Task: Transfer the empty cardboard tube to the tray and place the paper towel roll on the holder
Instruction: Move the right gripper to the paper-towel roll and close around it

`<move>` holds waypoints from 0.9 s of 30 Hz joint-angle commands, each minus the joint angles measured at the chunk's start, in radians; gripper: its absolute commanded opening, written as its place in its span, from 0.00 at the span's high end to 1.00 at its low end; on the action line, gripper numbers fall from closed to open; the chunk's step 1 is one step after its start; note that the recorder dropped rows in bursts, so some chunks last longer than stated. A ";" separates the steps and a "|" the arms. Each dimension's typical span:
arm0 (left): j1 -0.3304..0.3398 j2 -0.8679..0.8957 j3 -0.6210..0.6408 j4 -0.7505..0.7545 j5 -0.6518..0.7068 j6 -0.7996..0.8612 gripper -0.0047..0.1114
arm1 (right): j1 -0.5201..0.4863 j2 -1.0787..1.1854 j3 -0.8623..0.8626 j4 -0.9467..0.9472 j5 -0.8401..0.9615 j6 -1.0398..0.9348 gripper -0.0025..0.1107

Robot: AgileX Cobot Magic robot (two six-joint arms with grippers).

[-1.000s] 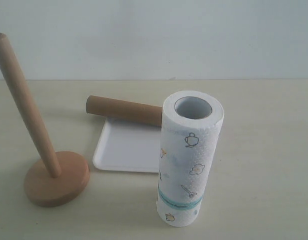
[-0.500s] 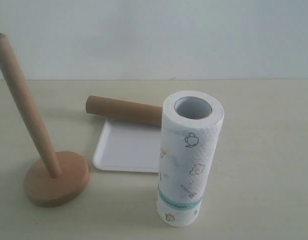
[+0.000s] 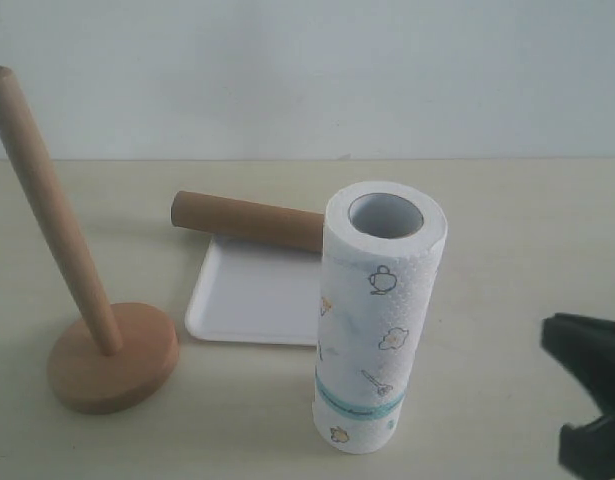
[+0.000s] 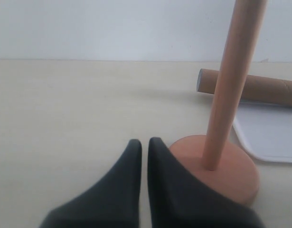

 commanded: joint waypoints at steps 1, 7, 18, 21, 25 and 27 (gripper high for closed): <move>0.002 -0.004 0.004 0.001 -0.001 0.007 0.92 | 0.211 0.107 0.006 -0.001 -0.116 -0.084 0.95; 0.002 -0.004 0.004 0.001 -0.001 0.007 0.92 | 0.385 0.220 0.004 -0.001 -0.207 -0.057 0.48; 0.002 -0.004 0.004 0.001 -0.001 0.007 0.92 | 0.402 0.261 0.004 -0.001 -0.416 -0.129 0.05; 0.002 -0.004 0.004 0.001 -0.001 0.007 0.92 | 0.402 0.261 0.004 0.071 -0.461 -0.245 0.05; 0.002 -0.004 0.004 0.001 -0.001 0.007 0.92 | 0.402 0.261 0.004 0.293 -0.493 -0.423 0.05; 0.002 -0.004 0.004 0.001 -0.001 0.007 0.92 | 0.402 0.261 0.004 0.342 -0.520 -0.473 0.05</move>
